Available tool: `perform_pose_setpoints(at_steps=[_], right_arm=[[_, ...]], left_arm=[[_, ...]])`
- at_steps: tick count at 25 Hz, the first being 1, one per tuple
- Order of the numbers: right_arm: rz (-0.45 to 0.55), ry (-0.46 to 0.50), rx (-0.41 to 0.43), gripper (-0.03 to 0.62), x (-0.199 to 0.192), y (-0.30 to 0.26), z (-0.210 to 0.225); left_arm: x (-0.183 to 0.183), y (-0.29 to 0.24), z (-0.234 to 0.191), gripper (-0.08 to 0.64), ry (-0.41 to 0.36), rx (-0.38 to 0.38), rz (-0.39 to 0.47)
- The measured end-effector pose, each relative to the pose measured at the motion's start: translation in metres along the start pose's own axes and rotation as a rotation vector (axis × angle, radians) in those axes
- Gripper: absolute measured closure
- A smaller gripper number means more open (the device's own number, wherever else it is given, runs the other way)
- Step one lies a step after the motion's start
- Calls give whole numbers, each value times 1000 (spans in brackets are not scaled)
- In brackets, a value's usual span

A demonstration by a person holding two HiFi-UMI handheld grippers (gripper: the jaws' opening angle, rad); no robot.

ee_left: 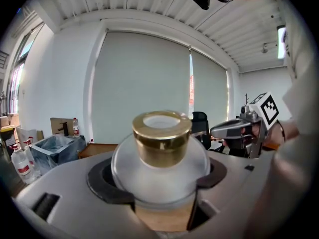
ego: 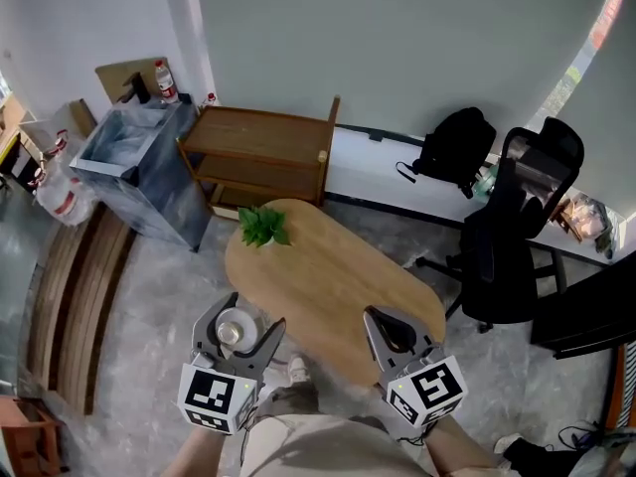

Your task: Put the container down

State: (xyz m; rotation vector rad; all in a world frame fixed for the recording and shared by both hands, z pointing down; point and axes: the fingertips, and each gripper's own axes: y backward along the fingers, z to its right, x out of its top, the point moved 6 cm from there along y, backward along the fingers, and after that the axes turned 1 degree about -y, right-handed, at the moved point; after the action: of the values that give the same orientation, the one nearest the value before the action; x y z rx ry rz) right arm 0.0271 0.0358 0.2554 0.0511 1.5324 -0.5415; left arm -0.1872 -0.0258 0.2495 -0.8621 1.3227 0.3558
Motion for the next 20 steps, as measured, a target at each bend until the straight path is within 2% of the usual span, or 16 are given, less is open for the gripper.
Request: perform_pose_setpoints(at_steps=[6,10,20], right_arm=[[-4,-20,-42,597,16,-51,15],[-17,-29,-47,597,20,-74,20],[-36,-52,-56,597,16,-105,51]], left_arm=[[10,-31,-44,224,-37,-25,-5],[11,-44,-63,224,-25,-26,-15],[14,-87,-78,224,-8,-18,-34]])
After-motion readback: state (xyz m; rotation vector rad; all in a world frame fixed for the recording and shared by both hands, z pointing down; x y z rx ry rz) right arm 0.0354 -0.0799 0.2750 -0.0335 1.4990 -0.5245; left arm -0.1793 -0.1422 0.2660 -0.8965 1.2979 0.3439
